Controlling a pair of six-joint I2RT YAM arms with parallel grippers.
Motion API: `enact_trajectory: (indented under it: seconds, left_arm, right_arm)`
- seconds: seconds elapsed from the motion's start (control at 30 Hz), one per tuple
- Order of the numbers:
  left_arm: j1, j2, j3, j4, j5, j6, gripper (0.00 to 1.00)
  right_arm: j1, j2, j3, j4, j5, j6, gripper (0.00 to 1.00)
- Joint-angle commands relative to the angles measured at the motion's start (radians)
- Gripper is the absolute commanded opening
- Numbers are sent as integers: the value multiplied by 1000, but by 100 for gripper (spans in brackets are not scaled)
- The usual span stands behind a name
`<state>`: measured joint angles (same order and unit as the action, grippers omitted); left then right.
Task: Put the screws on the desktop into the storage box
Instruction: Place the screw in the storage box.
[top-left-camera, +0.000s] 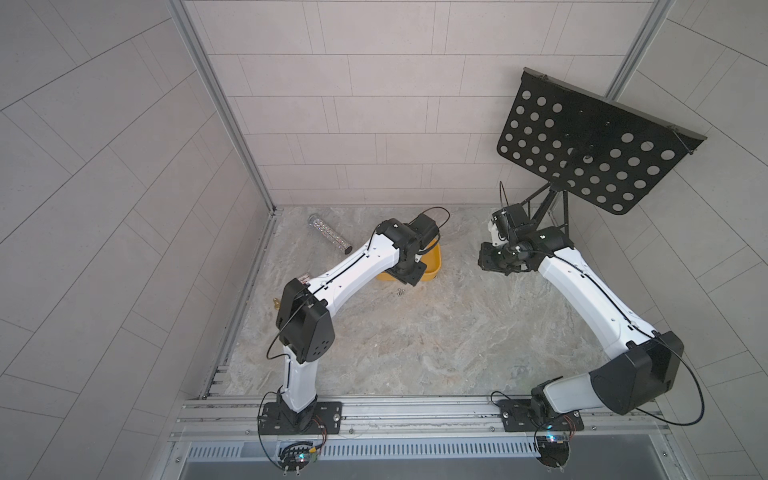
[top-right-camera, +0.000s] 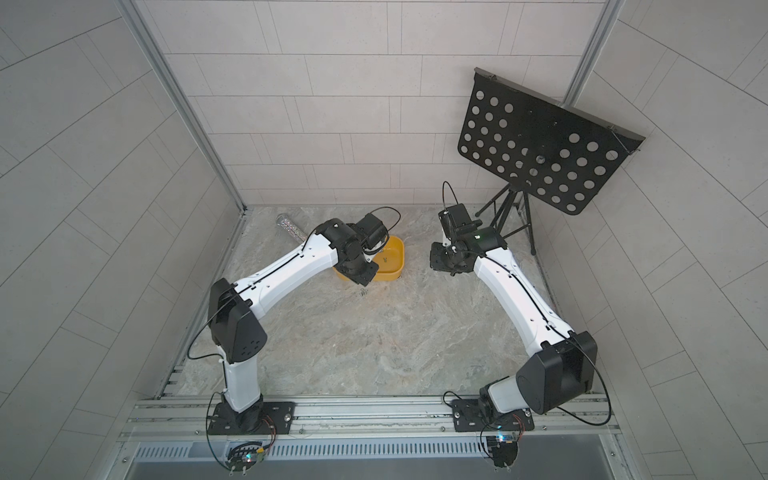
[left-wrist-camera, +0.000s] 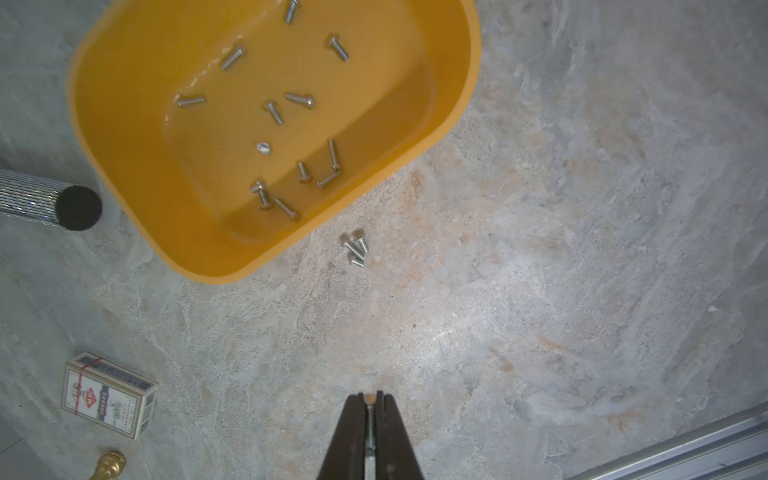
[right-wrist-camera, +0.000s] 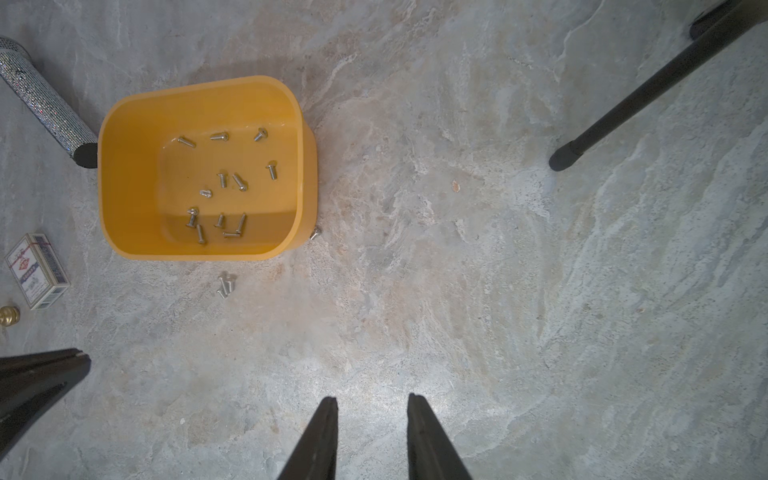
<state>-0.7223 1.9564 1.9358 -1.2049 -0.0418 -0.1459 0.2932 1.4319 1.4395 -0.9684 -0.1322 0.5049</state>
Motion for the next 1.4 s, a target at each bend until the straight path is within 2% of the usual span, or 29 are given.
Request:
enact_trajectory:
  seconds: [0.0, 0.17, 0.4, 1.13, 1.37]
  left_arm:
    - [33, 85, 124, -75, -26, 38, 4]
    - [76, 226, 295, -105, -11, 55, 4]
    - [124, 355, 412, -102, 6, 49, 4]
    - [185, 469, 425, -36, 10, 37, 6]
    - [196, 470, 426, -39, 1, 33, 21]
  right_arm:
    - [-5, -3, -8, -4, -1, 4, 33]
    - [-5, -7, -8, -4, -6, 7, 33]
    - [-5, -11, -20, 3, -8, 9, 33]
    - [-3, -7, -37, 11, -20, 17, 33]
    - [-3, -5, -36, 9, -20, 17, 34]
